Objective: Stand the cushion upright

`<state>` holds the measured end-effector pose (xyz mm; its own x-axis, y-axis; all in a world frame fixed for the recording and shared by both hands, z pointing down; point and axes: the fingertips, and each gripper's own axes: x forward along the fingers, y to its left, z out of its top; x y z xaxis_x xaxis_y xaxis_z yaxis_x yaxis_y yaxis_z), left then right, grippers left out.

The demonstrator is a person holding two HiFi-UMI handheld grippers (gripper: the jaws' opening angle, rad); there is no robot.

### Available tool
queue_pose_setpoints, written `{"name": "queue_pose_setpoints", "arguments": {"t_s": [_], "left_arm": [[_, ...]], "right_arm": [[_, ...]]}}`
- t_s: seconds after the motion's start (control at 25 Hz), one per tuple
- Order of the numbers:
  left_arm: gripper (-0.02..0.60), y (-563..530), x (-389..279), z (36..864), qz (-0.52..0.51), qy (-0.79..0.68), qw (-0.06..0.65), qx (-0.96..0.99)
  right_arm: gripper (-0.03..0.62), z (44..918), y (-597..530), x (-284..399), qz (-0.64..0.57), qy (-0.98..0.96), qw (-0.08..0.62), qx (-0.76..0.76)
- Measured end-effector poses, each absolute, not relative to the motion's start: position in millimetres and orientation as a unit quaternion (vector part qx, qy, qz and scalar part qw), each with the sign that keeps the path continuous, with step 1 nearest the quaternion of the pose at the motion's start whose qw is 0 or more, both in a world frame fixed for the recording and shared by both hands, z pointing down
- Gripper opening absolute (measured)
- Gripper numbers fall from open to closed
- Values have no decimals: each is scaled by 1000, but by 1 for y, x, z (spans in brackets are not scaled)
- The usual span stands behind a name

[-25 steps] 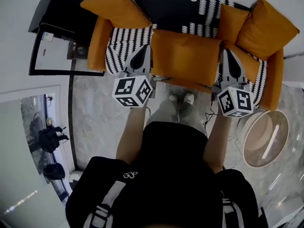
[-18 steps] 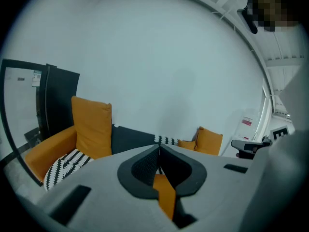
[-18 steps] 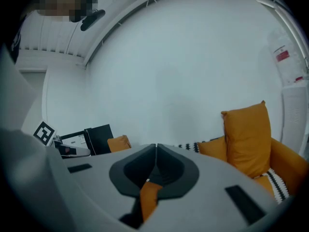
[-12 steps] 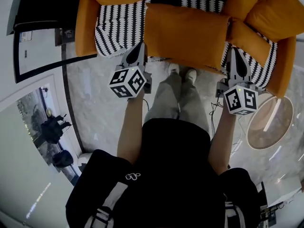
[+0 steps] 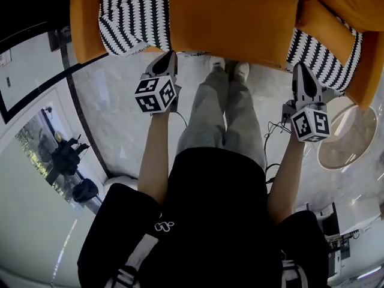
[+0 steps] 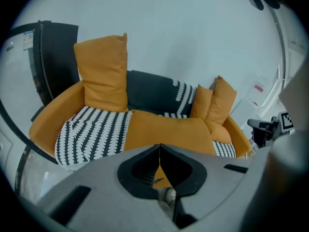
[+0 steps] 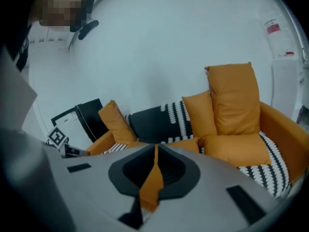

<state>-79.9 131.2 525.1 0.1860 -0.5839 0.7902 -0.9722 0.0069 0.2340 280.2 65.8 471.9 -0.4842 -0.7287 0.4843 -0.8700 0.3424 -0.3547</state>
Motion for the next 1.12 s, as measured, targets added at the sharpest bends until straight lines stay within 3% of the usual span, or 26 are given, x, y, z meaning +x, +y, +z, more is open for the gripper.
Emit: {"name": "queue_pose_setpoints", "arguments": {"t_s": [0.2, 0.4, 0.48, 0.52, 0.6, 0.64, 0.92, 1.12], "left_arm": [[8, 155, -89, 583, 303, -563, 406, 653], [8, 166, -97, 635, 398, -518, 381, 654], [9, 172, -99, 658, 420, -505, 381, 651], [17, 176, -102, 671, 429, -500, 379, 650], [121, 182, -112, 694, 450, -489, 368, 651], [144, 185, -118, 705, 462, -483, 361, 651], [152, 189, -135, 776, 520, -446, 344, 642], [152, 188, -134, 803, 554, -429, 334, 630]], "right_arm": [[17, 540, 102, 272, 289, -823, 224, 435], [18, 595, 116, 267, 311, -810, 273, 415], [58, 618, 126, 278, 311, -800, 302, 416], [112, 632, 131, 283, 311, -796, 317, 412], [141, 658, 141, 290, 313, -789, 344, 401], [153, 671, 144, 294, 313, -784, 359, 397], [169, 756, 148, 343, 275, -740, 481, 381], [169, 786, 142, 358, 267, -715, 523, 380]]}}
